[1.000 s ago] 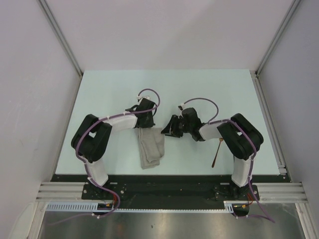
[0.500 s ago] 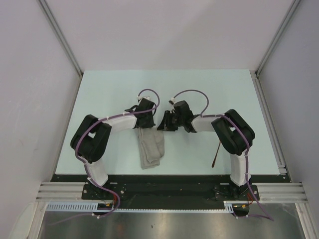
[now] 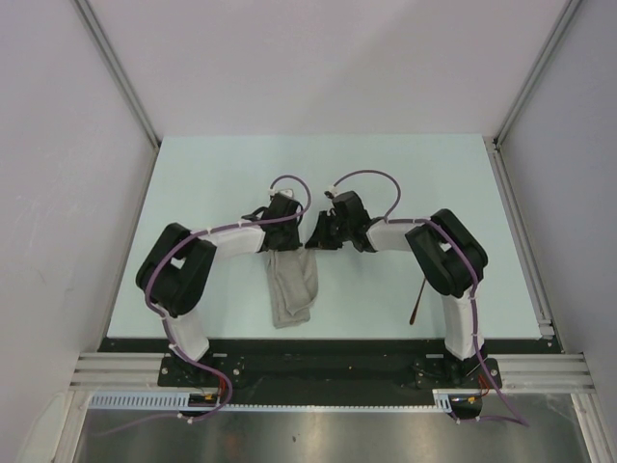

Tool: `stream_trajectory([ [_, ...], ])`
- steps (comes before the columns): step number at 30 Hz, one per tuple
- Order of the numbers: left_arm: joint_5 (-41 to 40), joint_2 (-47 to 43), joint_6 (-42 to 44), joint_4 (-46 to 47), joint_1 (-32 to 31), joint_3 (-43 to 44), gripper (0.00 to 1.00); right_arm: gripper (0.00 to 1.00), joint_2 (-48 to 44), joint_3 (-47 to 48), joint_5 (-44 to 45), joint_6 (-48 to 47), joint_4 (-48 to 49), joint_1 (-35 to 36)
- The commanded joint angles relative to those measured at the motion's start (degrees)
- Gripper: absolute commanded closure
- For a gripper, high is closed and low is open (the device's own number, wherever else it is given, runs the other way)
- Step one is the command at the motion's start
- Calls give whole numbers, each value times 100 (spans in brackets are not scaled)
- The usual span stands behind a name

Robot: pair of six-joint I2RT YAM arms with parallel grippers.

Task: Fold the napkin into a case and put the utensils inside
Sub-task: Fold the 2/3-rectangle-folded napkin at the center of the board.

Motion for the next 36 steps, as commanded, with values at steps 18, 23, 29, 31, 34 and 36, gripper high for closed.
stream_trajectory([
  [18,207,-406,355,-108,-357,-353,93,100,-99,307,-226,455,123,-419],
  [23,250,-791,390,-318,-330,42,85,100,-302,210,-480,499,53,-401],
  [29,303,-1415,355,-661,-278,246,76,99,-425,148,-499,482,-62,-322],
  [31,373,-1574,267,-644,-181,10,76,99,-460,87,-499,526,-18,-296],
  [34,347,-1715,214,-644,-102,-281,79,97,-495,95,-543,613,-27,-252],
  [36,338,-1672,214,-653,-49,-413,82,97,-513,113,-569,675,8,-191],
])
